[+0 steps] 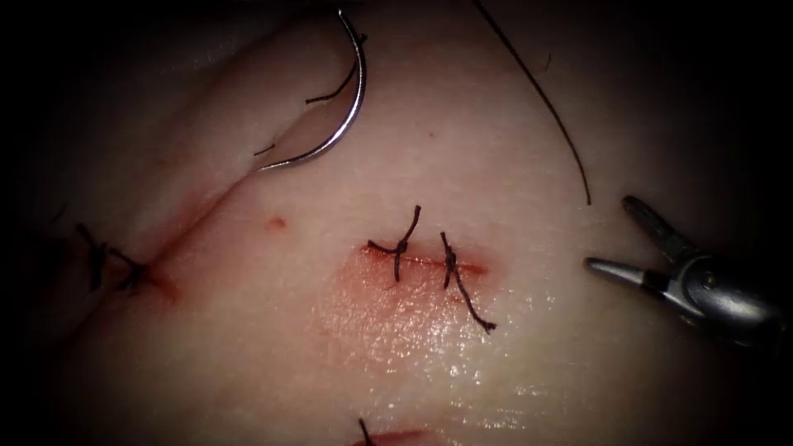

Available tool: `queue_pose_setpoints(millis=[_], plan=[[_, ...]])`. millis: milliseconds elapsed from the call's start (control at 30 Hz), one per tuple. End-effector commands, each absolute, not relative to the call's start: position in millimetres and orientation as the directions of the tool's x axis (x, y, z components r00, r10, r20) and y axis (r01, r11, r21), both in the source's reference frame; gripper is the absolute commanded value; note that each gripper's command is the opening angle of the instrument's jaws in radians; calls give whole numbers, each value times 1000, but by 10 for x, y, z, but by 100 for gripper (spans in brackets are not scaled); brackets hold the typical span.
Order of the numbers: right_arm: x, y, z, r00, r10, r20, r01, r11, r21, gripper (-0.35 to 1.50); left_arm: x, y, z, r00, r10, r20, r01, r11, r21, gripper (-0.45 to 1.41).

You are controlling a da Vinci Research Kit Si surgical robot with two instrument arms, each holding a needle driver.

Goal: Wound Closure

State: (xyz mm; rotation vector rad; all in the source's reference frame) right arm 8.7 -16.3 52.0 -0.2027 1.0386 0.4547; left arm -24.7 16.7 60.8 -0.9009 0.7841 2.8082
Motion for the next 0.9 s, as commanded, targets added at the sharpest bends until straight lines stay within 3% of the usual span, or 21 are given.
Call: queue_pose_setpoints(millis=[33,267,300,333,367,400,433,467,533,900], plan=[[87,-160,525,460,242,-854,-440,898,18,131,-254,173,624,-829,-82,-553,-213,-868,449,-45],[67,-156,523,531,218,-819,-437,898,-44,131,-261,176,693,-842,-19,-539,-212,-907,364,-45],[64,-156,521,542,220,-811,-442,896,-52,131,-263,172,708,-830,43,-557,-264,-909,323,32],[62,-155,520,546,224,-807,-446,893,-54,131,-263,170,713,-820,75,-568,-292,-907,302,61],[62,-155,520,546,224,-807,-446,893,-54,131,-263,170,713,-820,75,-568,-292,-907,302,61],[61,-155,519,552,222,-804,-446,893,-60,131,-263,168,717,-807,107,-581,-320,-906,278,81],[61,-155,517,560,223,-798,-449,891,-66,131,-261,166,721,-773,162,-614,-340,-922,185,121],[61,-155,517,560,223,-798,-449,891,-66,131,-261,166,721,-773,162,-614,-340,-922,185,121],[62,-156,516,563,212,-799,-442,894,-74,131,-258,164,720,-753,179,-633,-314,-943,106,140],[74,-161,512,563,188,-805,-423,902,-85,130,-194,122,708,-671,202,-714,-274,-962,-14,140]])
